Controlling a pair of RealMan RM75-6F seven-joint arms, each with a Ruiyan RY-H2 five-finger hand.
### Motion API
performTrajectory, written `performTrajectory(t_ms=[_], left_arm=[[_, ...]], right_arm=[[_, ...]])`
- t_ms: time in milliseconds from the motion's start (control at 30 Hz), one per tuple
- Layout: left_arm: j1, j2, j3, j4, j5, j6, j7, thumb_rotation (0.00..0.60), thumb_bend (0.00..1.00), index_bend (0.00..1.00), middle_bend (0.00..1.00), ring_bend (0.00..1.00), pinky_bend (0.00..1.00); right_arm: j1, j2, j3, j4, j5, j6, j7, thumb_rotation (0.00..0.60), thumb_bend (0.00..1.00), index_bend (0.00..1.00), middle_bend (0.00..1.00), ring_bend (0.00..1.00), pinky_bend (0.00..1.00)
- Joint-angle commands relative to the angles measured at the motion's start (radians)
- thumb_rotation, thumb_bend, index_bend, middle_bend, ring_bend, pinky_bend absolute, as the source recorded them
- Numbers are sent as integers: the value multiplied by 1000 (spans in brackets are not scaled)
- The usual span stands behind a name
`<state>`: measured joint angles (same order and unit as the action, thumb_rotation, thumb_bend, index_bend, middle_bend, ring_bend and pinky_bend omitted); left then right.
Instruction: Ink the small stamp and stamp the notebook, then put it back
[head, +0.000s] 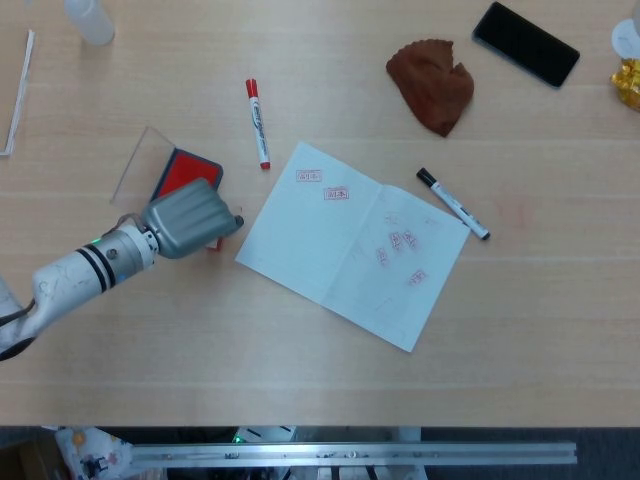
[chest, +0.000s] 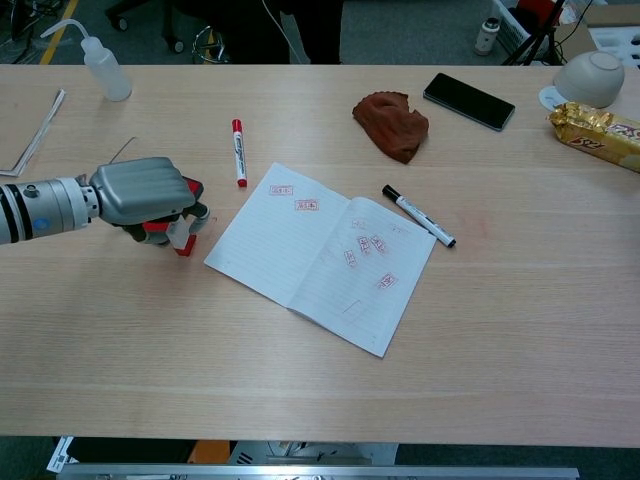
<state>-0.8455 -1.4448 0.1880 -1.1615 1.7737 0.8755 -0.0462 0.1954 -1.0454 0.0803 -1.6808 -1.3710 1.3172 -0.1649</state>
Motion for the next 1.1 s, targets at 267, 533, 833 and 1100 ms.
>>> performTrajectory(t_ms=[267,533,833,1100], left_arm=[[-10,10,-29,-53,-53,-45,32,600,269,455,940,923,1000],[-22,17,-58,-84,-98,-78,46,600,270,451,938,923,1000],[-17,40,-47,-113,-94,-77,99,600,269,444,930,914,1000],[-9,28,-41,-113,-86,-69,125,600,269,462,932,914,1000]], right_arm=[[-2,1,1,16,0,-2,20,600,181,59,144,81,177],[-9,5,0,23,-6,7,34,600,182,59,144,82,177],[-14,6,-3,31,-13,11,47,600,181,60,144,82,178],[-18,8,-5,32,-18,12,51,600,181,59,144,82,177]])
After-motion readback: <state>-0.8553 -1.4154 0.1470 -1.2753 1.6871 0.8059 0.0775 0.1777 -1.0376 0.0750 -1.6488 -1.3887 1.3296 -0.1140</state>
